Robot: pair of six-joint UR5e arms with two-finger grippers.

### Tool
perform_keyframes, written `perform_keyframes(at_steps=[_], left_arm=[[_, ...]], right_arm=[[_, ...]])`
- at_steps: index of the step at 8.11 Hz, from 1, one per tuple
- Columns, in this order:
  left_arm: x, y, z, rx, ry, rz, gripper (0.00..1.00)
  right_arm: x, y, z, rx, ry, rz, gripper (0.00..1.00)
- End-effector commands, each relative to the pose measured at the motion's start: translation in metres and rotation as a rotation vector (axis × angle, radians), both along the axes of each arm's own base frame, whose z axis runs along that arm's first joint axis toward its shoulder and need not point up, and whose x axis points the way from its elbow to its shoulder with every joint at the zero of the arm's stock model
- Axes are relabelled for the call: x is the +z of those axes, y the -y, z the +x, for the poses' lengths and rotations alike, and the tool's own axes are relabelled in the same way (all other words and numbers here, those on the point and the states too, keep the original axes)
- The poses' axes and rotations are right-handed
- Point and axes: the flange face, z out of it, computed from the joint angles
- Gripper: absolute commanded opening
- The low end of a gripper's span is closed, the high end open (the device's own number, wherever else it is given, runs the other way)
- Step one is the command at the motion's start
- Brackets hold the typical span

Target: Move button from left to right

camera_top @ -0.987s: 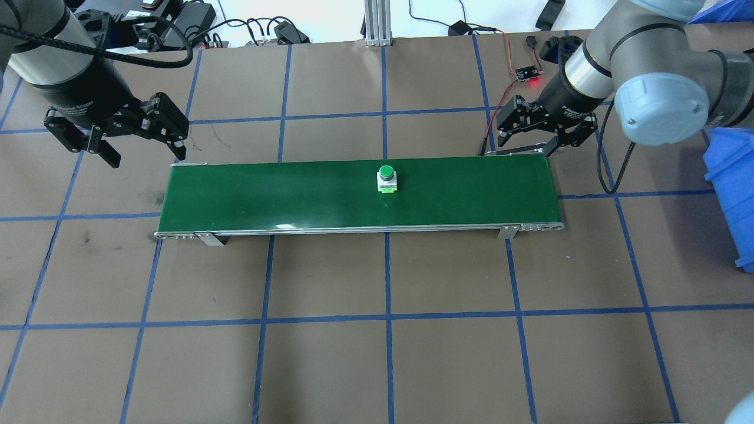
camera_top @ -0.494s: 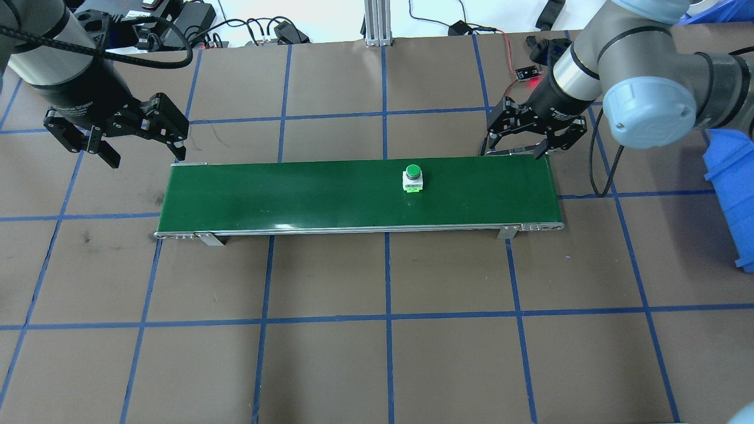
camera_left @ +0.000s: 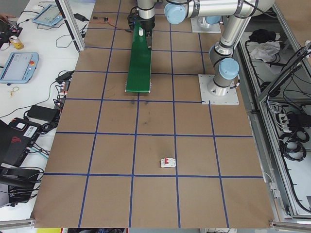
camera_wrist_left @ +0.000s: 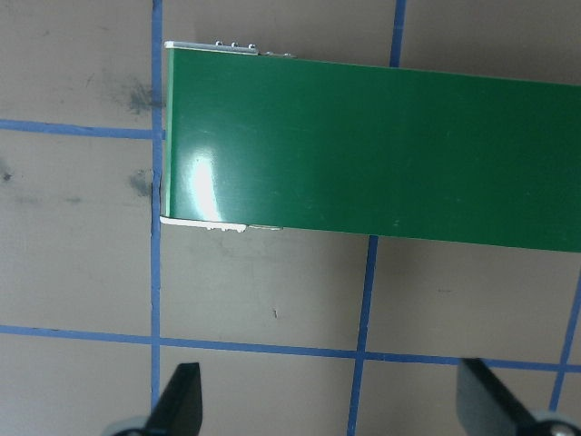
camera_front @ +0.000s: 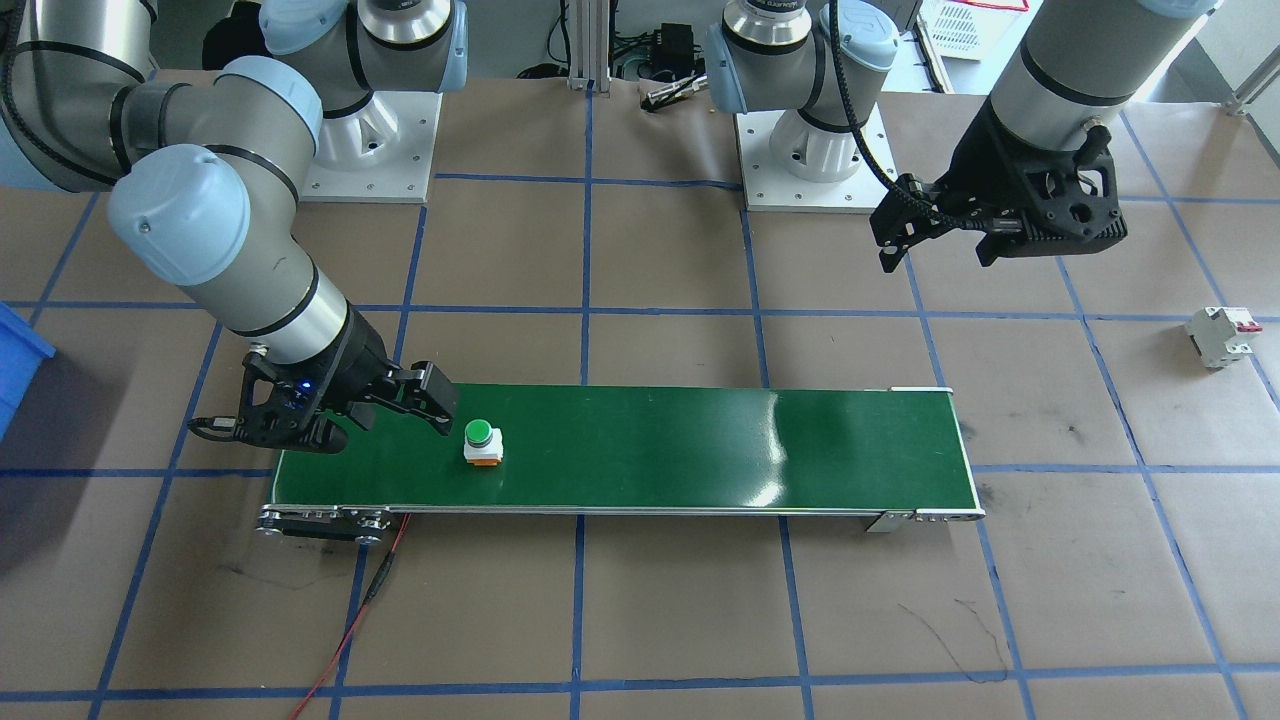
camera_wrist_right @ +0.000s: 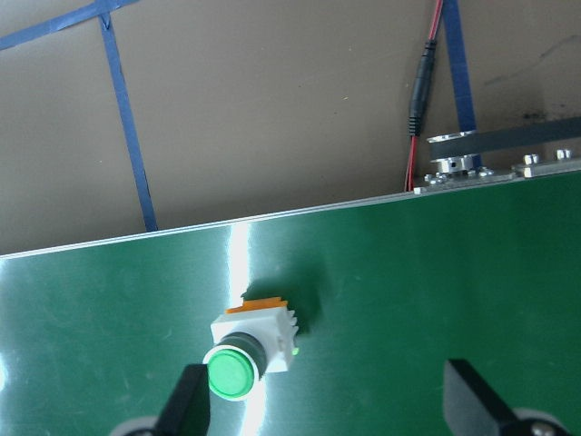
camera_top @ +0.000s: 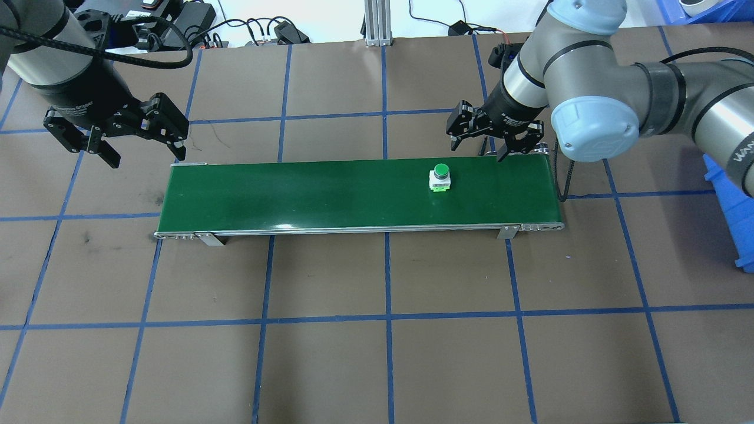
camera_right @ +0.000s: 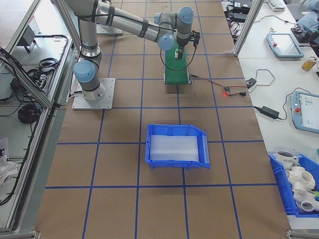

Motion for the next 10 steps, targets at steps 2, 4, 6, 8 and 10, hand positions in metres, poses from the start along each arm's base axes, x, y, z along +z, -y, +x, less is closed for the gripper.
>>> perform_keyframes(at_steps=[2, 4, 6, 8, 10], left_arm=[[0.0, 0.0, 0.0, 0.0, -0.001, -0.002, 1.0], [0.001, -0.001, -0.001, -0.002, 0.0, -0.002, 1.0], [0.001, 0.0, 0.0, 0.0, 0.0, -0.003, 1.0], [0.001, -0.001, -0.001, -0.003, 0.002, -0.001, 1.0], [0.002, -0.002, 0.0, -0.002, 0.002, -0.004, 1.0]], right_arm=[[-0.038, 0.009, 0.008, 0.01, -0.067, 0.039, 0.91], [-0.056, 0.011, 0.008, 0.053, -0.072, 0.064, 0.86], [-0.07, 0.007, -0.003, 0.209, -0.18, 0.089, 0.51], [-0.063, 0.008, -0.005, 0.249, -0.186, 0.077, 0.07], [-0.046, 0.015, -0.021, 0.287, -0.266, 0.048, 0.0]])
